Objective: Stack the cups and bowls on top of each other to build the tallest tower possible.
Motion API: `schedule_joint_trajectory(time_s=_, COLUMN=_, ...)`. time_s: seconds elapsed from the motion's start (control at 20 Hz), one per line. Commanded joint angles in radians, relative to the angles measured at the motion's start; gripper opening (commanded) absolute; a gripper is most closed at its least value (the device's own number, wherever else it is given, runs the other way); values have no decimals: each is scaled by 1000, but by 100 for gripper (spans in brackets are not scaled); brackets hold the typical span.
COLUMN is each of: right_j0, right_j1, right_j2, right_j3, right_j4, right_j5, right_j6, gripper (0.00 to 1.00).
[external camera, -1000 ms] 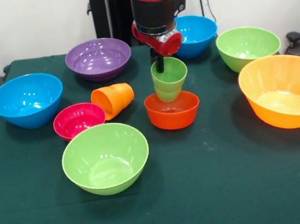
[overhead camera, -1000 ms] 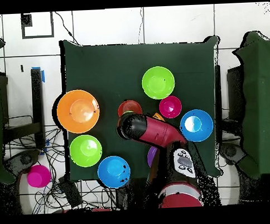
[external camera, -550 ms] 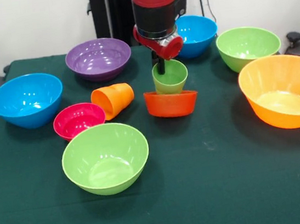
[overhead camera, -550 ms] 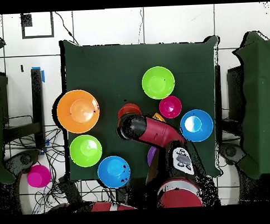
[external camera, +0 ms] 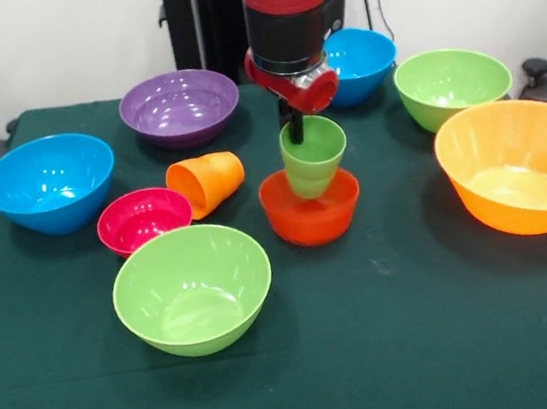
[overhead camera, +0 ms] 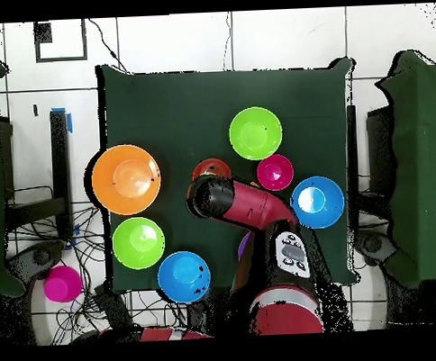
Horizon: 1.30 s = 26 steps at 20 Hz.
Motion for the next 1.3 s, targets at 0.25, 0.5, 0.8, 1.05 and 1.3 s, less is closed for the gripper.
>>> schedule_joint_trajectory(time_s=0.25, right_j0=14, right_j1=-88, right_j2=87, right_j3=-255, right_j4=-46, right_j5=193, right_j6=-50, gripper=0)
schedule_joint_trajectory(time_s=0.5, right_j0=22, right_j1=-92, right_j2=72, right_j3=-285, right_j4=-68, right_j5=248, right_j6=-56, gripper=0)
schedule_joint_trajectory(time_s=0.8, right_j0=17, right_j1=2, right_j2=64, right_j3=-212, right_j4=-70, right_j5=119, right_j6=5, gripper=0)
schedule_joint_trajectory(time_s=1.05, right_j0=12, right_j1=53, right_j2=69, right_j3=-178, right_j4=-51, right_j5=93, right_j6=38, gripper=0)
schedule_joint_trajectory(time_s=1.3, right_j0=9, right_j1=66, right_j2=68, right_j3=-190, right_j4=-44, right_j5=125, right_j6=30, gripper=0)
